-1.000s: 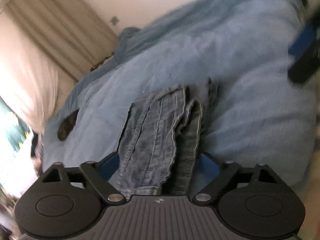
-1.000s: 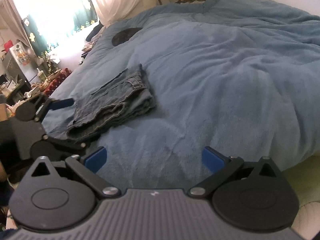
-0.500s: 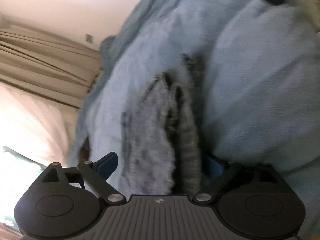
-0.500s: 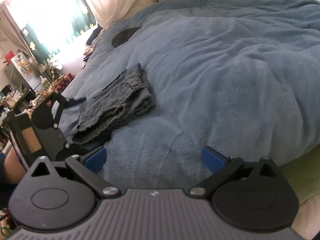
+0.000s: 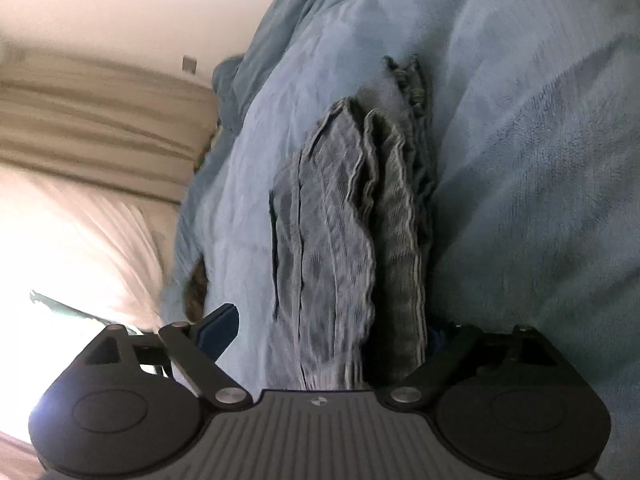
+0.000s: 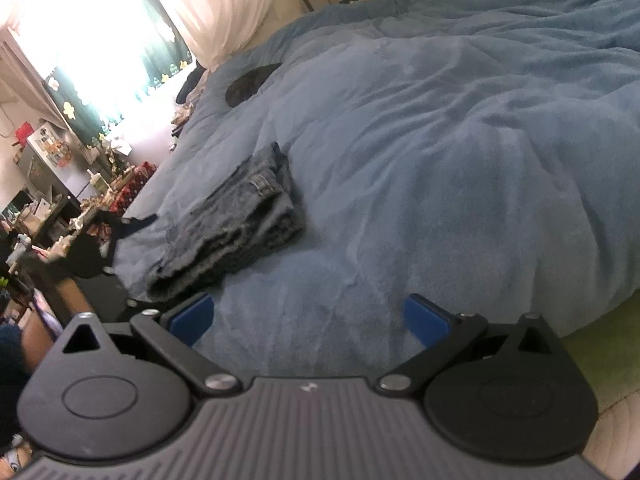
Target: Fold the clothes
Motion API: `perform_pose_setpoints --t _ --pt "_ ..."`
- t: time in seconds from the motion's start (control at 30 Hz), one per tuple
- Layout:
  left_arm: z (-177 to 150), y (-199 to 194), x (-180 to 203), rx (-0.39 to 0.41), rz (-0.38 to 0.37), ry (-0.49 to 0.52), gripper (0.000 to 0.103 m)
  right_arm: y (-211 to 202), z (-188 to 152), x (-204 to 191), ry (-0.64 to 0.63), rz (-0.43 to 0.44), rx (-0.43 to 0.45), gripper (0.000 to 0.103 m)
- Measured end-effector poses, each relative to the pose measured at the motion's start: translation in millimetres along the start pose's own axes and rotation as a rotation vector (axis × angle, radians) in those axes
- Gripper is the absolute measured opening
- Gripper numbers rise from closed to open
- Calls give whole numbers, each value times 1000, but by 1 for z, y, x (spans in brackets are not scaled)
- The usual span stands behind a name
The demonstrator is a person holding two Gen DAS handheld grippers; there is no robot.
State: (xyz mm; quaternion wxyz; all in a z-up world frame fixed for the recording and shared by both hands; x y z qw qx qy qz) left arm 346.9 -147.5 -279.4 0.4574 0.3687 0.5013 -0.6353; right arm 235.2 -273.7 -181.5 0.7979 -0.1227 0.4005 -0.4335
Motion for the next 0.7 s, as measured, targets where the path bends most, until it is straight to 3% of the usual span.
perform_pose_setpoints --t 0.13,0.27,0.33,0.4,0.5,0.57,0.63,0.67,0.7 --pt "16 8 10 47 54 80 88 2 5 -6 -3 2 7 102" --pt "10 17 -5 49 21 -8 88 1 10 -10 -5 4 24 102" --pt "5 17 -13 25 -10 -79 81 0 12 -11 -6 4 35 102" --pt "1 20 -13 -11 -55 -128 64 0 12 -10 0 7 41 102" --pt "3 29 0 -31 -110 -113 49 2 12 -11 8 11 37 102" --pt "8 32 7 -9 -88 -62 42 3 12 -12 5 10 33 102" --pt "10 33 3 0 -96 -86 34 2 11 -14 3 6 31 102" --pt "10 33 -5 -1 -114 -130 24 2 11 -15 3 4 31 102" --pt "9 32 -13 -1 -131 -176 22 1 11 -15 2 2 33 102"
Point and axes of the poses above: each gripper's, at about its wrist camera, not at the fingertips, and y roughly the way its jaws point, x to its right, z to its top, the point moved 7 cm from there along y, roughly the way its jaws point, and after that the axes turned 6 degrees about z, right-handed, at the moved point
